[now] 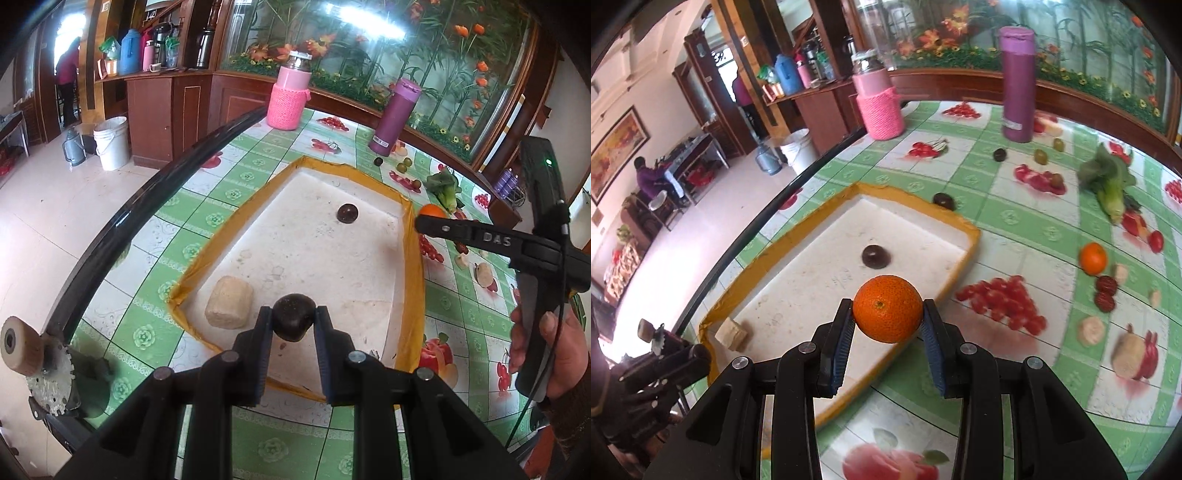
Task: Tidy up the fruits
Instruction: 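Place the orange in the white tray with the right tool while the left tool releases the plum there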
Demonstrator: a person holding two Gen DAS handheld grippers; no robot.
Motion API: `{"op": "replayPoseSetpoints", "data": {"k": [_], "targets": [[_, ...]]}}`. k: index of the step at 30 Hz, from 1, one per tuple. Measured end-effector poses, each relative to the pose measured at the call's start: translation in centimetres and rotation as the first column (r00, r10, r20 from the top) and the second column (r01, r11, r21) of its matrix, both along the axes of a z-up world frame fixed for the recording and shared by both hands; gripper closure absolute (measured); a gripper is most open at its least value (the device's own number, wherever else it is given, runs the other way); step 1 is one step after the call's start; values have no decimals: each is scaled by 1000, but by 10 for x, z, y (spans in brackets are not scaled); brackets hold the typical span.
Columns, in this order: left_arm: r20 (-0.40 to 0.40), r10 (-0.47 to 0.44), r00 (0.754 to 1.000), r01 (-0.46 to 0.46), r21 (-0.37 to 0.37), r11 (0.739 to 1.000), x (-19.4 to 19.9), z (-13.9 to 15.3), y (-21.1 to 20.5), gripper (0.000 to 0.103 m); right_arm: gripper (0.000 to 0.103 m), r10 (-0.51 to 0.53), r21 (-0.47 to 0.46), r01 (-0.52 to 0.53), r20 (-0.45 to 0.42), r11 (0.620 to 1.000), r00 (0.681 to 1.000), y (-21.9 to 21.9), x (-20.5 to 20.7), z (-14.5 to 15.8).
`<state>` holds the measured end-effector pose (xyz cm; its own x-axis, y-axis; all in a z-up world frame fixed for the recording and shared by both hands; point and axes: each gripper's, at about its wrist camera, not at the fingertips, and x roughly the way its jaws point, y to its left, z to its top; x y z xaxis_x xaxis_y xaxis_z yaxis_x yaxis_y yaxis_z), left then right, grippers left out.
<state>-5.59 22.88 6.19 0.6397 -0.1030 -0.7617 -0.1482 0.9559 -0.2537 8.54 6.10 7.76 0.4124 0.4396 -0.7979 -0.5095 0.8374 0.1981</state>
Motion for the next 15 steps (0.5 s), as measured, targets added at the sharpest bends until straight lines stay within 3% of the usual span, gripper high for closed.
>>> {"op": "replayPoseSetpoints", "data": {"k": [15], "targets": [[-59, -75, 995, 76, 15, 997, 41, -23, -16, 78, 68, 79, -133, -83, -30, 988, 996, 40, 23, -44]]}}
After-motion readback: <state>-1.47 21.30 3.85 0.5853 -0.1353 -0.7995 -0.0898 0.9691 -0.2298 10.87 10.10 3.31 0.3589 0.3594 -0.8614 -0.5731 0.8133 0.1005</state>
